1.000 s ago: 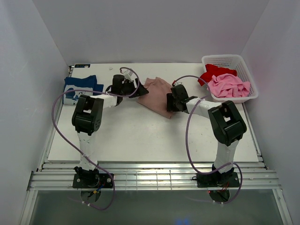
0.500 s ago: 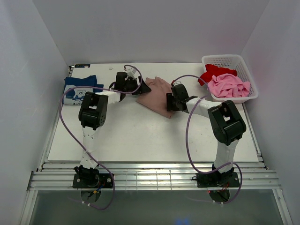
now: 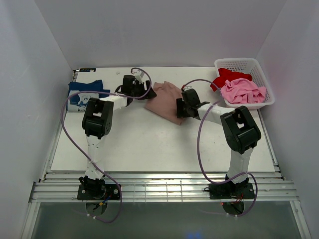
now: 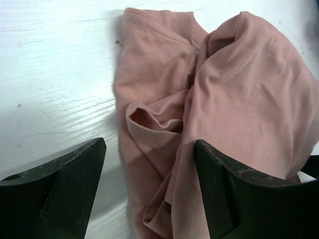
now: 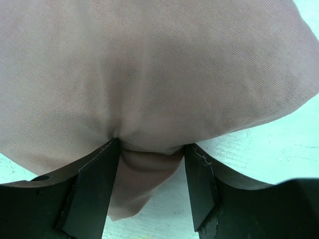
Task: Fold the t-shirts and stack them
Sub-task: Fold the tshirt
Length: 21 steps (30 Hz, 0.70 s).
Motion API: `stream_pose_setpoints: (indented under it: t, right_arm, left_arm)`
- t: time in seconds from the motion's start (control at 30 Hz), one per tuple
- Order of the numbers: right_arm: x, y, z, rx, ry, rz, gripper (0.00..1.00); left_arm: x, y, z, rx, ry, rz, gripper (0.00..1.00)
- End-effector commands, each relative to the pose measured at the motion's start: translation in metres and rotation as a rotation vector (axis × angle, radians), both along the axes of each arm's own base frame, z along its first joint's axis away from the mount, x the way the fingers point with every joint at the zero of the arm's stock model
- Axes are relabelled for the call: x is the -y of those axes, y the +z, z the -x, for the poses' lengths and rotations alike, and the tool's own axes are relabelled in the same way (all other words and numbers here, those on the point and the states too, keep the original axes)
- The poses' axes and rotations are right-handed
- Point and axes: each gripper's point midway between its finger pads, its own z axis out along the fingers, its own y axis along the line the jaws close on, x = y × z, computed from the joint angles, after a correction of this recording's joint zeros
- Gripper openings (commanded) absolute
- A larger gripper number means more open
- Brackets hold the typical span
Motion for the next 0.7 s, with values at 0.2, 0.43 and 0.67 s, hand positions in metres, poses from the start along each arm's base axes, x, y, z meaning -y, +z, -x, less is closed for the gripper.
stream_pose_setpoints:
  t: [0.2,0.43,0.67]
  right_arm:
    - [0.013,-0.041,0.017,-0.112,0.063,0.106,0.6]
    - [0.007,-0.039,0.005,-0.095,0.111,0.111,0.6]
    - [0.001,-0.039,0.0,-0.089,0.142,0.107,0.6]
  left_arm:
    - [-0.011,-0.006,0.0,-0.056,0.0,-0.052,0.83]
    - [0.001,-0.01,0.008,-0.087,-0.065,-0.009,0.84]
    - [0.025,-0.03,0.027,-0.149,-0.139,-0.006,0.84]
